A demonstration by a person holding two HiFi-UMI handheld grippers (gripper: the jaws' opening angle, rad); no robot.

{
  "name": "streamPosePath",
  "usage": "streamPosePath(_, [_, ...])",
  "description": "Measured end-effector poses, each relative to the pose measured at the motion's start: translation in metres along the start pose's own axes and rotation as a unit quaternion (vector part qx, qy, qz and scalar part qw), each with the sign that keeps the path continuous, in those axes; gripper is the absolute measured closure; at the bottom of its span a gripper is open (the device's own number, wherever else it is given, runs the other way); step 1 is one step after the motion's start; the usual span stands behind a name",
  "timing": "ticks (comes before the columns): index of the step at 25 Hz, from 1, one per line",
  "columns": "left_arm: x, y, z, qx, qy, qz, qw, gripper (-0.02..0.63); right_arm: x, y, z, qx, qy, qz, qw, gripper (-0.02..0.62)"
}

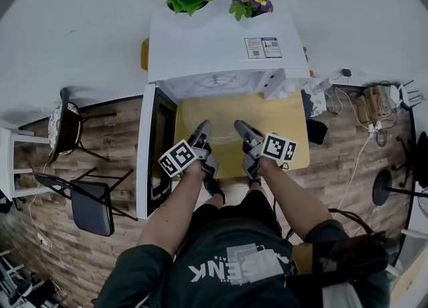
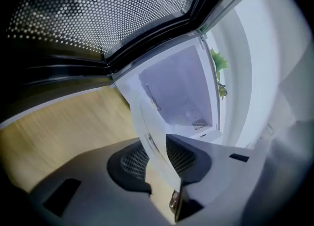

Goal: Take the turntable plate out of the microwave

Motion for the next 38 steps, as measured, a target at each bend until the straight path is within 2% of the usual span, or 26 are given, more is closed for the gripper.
streamPosePath(3, [-0.004, 0.000, 0.003, -0.003, -0.006, 0.005, 1.0000, 0.506, -0.001, 0.002, -0.005, -0.006, 0.002, 0.004, 1.000, 0.491])
streamPosePath(11, [-0.016, 0.006, 0.025, 0.032, -0.035, 0.000, 0.9989, 0.506, -0.013, 0.003, -0.027, -0.010, 0.020, 0.019, 1.000, 0.489])
streamPosePath(16, [-0.036, -0.006, 0.047, 0.043, -0.041, 0.008, 0.9982, 0.506, -0.034, 0.003, -0.040, -0.023, 0.041, 0.001, 0.999, 0.489])
streamPosePath(25, [-0.069, -0.050, 0.098, 0.046, -0.037, 0.063, 0.9962, 0.511, -0.083, 0.016, -0.059, -0.036, 0.096, -0.050, 0.994, 0.489])
streamPosePath(31, [-0.084, -0.079, 0.138, 0.041, -0.034, 0.107, 0.9928, 0.511, -0.118, 0.035, -0.077, -0.059, 0.125, -0.084, 0.987, 0.489])
streamPosePath(38, [-0.098, -0.096, 0.183, 0.056, -0.033, 0.150, 0.9865, 0.511, -0.147, 0.058, -0.102, -0.088, 0.160, -0.112, 0.977, 0.489])
Point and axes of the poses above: the fingertips, and each gripper's own axes: x forward along the fingers, z to its right, y out of its top, the point moved 6 cm from there along -x, backward along the fingers
